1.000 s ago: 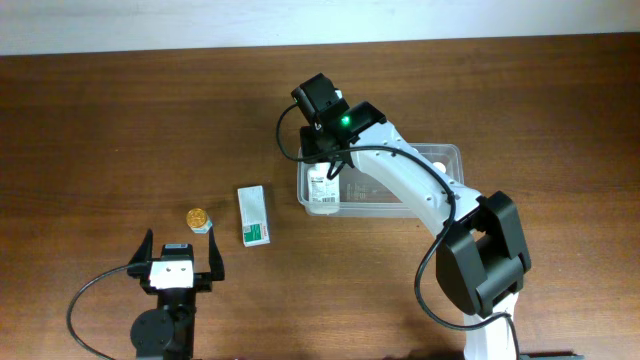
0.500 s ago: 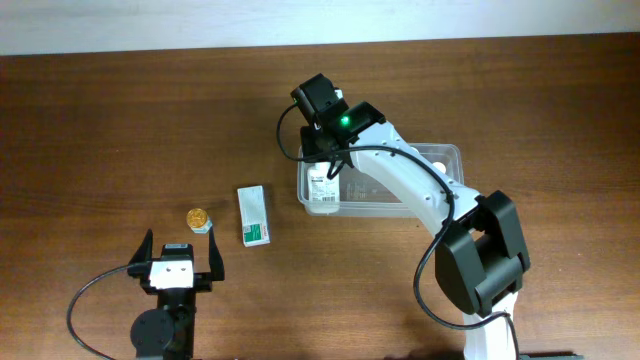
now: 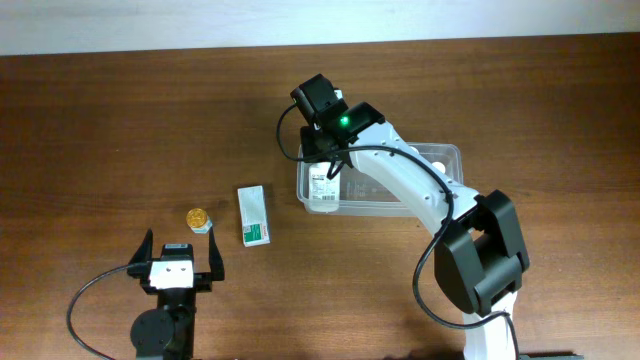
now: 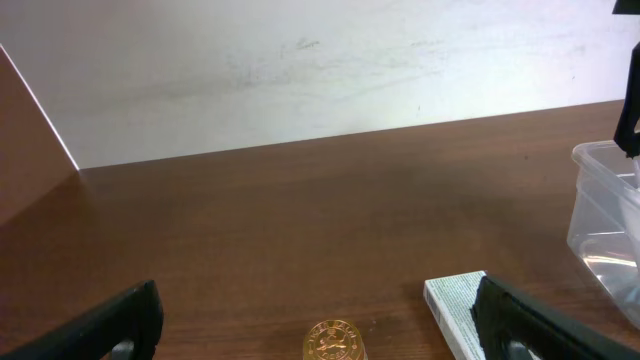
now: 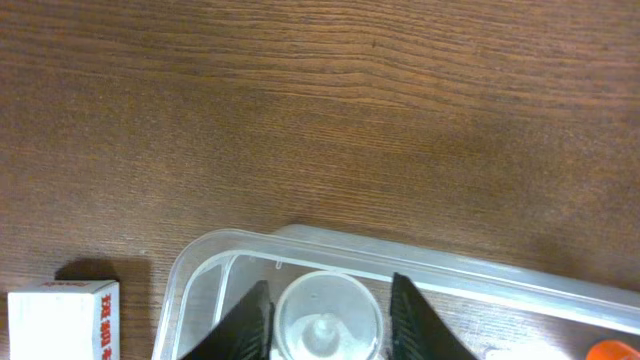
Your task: Pack container
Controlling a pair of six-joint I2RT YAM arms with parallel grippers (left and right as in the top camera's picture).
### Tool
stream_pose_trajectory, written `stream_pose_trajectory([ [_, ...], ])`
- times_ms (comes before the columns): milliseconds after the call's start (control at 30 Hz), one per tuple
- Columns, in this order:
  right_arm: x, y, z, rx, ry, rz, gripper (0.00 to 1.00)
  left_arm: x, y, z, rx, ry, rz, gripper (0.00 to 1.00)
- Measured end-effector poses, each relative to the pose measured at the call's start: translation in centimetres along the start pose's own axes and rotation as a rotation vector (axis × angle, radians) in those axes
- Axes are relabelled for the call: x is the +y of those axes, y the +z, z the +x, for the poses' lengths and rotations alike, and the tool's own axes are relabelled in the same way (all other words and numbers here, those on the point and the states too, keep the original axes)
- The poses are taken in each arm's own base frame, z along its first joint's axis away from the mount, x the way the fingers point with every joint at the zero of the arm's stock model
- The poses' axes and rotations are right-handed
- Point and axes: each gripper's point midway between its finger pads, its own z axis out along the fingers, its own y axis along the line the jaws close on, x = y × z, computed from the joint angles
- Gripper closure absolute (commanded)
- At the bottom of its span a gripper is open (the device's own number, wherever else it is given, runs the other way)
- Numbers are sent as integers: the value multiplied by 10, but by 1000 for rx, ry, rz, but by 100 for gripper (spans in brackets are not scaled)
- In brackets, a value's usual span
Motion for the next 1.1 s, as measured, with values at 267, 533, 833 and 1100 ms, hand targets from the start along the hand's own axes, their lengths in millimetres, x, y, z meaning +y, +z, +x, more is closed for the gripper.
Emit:
stream_pose_trajectory([
  [267,2,1,1,7,0,-9,77,0,0,0,0,0,0,1],
  [533,1,0,4,20,4,-7,77,0,0,0,0,0,0,1],
  [833,-7,-12,18,73,-3,15,77,0,0,0,0,0,0,1],
  [1100,-6,-24,19,80,-3,-1,77,0,0,0,0,0,0,0],
])
